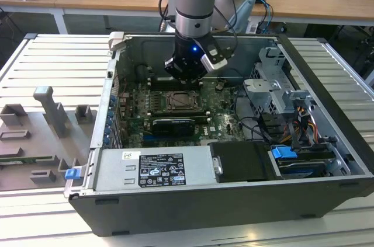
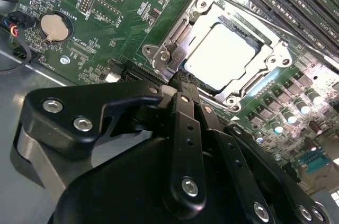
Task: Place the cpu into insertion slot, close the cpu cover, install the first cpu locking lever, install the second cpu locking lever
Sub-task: 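Install the second cpu locking lever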
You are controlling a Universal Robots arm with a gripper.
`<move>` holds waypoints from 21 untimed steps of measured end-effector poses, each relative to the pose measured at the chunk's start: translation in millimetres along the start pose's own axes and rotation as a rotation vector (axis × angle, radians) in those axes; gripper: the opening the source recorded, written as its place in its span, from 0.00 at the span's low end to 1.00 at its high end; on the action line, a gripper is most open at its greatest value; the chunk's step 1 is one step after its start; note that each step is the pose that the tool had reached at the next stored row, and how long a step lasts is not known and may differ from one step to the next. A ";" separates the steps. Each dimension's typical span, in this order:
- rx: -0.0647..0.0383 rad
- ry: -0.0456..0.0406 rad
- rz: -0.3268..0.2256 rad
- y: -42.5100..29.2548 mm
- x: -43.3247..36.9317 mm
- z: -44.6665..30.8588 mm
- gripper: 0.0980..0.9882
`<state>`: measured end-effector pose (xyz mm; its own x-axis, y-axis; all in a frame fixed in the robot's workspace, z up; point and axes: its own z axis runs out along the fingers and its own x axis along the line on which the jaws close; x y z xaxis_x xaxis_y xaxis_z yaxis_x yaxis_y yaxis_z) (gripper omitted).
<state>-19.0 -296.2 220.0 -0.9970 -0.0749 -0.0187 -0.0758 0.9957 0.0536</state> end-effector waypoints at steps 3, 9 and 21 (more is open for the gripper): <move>0.000 -0.0001 0.000 0.4 -0.2 -6.8 0.01; 0.000 -0.0001 0.000 -1.1 -0.1 -14.9 0.01; 0.000 -0.0001 0.000 -13.3 0.8 -15.2 0.01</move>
<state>-19.1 -310.3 234.5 -0.9970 -0.0749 -0.0188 -0.0758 0.9957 0.0536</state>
